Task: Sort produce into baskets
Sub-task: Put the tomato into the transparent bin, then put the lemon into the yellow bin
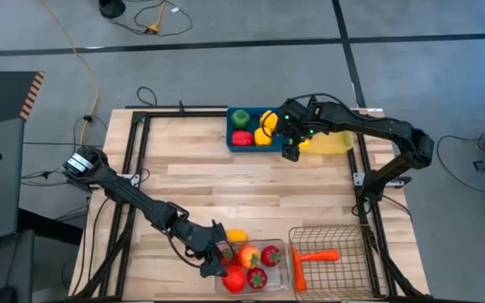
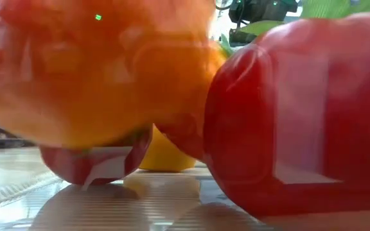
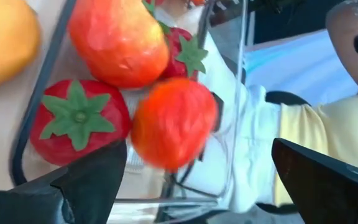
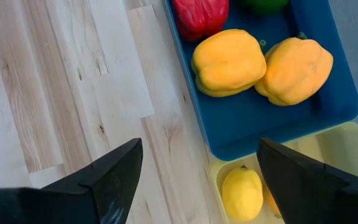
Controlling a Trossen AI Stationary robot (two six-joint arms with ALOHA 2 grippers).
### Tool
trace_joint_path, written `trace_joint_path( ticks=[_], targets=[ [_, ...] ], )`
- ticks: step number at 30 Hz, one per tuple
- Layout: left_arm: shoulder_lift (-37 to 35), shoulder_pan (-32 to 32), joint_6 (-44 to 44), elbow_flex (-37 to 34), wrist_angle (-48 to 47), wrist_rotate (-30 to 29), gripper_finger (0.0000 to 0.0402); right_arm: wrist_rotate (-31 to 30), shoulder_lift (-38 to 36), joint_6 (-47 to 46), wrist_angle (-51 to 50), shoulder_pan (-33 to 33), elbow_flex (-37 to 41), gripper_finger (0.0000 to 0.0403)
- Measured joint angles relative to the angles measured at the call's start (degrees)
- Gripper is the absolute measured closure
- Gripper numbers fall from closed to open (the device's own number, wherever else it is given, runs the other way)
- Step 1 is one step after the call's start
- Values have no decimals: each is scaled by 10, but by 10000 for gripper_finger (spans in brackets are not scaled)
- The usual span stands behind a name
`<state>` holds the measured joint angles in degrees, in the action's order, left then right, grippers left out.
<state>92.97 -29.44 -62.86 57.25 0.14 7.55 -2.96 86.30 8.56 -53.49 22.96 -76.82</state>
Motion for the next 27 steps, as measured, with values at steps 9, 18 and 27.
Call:
trace_joint_path(
  ticks=[9, 18, 27],
  targets=[
    [0, 23, 7, 0, 5, 41, 9, 0, 0, 0, 0, 0, 0, 60],
    [-42, 61, 48, 0, 8, 39, 8, 0, 0, -2, 0, 0, 0, 60],
    [-64, 99, 101, 0, 6, -19, 8, 0, 0, -2, 0, 0, 0, 60]
  ],
)
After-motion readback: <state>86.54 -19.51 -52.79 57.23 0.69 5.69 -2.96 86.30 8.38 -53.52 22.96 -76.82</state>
